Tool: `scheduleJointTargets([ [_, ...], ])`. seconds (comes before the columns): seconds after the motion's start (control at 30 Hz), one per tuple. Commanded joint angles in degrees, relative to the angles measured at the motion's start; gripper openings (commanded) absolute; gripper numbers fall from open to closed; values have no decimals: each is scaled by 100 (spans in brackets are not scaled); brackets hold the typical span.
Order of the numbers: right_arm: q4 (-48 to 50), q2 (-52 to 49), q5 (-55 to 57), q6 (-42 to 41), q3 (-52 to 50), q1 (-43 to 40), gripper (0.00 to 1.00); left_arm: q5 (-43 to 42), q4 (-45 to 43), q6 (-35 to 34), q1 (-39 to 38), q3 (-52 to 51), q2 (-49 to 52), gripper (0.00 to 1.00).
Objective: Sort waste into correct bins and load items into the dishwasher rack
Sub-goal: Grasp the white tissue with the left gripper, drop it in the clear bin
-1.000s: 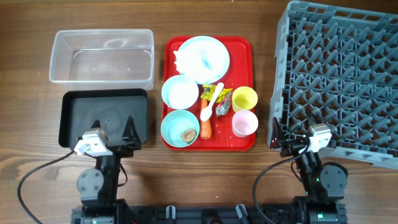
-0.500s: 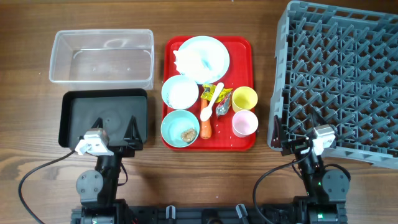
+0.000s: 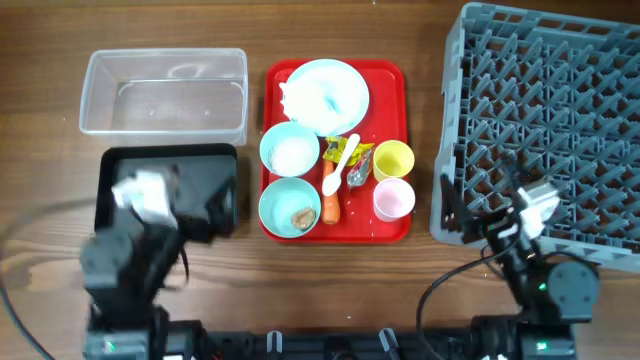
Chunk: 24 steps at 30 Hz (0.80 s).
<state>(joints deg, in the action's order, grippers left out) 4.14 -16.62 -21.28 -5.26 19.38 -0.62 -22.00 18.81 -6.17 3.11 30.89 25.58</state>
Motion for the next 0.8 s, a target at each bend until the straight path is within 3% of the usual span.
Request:
scheduleJointTargets([
  [0.0, -732, -1274, -555, 79, 1517, 24, 100, -48, 1104, 883, 37, 2404, 1996, 100],
  [0.13, -2736, -3029, -581, 142, 3639, 24, 100, 227, 3123, 901, -280, 5582, 4535, 100],
  [0.27, -4092, -4437, -577, 826, 4863, 24, 100, 1711, 4507, 1102, -1609, 8196, 7114, 100],
  [0.37, -4509, -5012, -581, 802, 4861, 24, 100, 1904, 4076, 1102, -2549, 8360, 8658, 100],
  [0.53, -5149, -5455, -555, 828, 4859, 24, 100, 1504, 3670, 1021, -2968, 8360, 9733, 100],
  [0.63, -5158, -5600, -555, 828, 4854, 24, 100, 1947, 3530, 321, -2924, 8360, 10417, 100],
  [0.77, -5169, -5615, -555, 826, 4854, 24, 100, 2472, 3381, -527, -2909, 8354, 10959, 87],
])
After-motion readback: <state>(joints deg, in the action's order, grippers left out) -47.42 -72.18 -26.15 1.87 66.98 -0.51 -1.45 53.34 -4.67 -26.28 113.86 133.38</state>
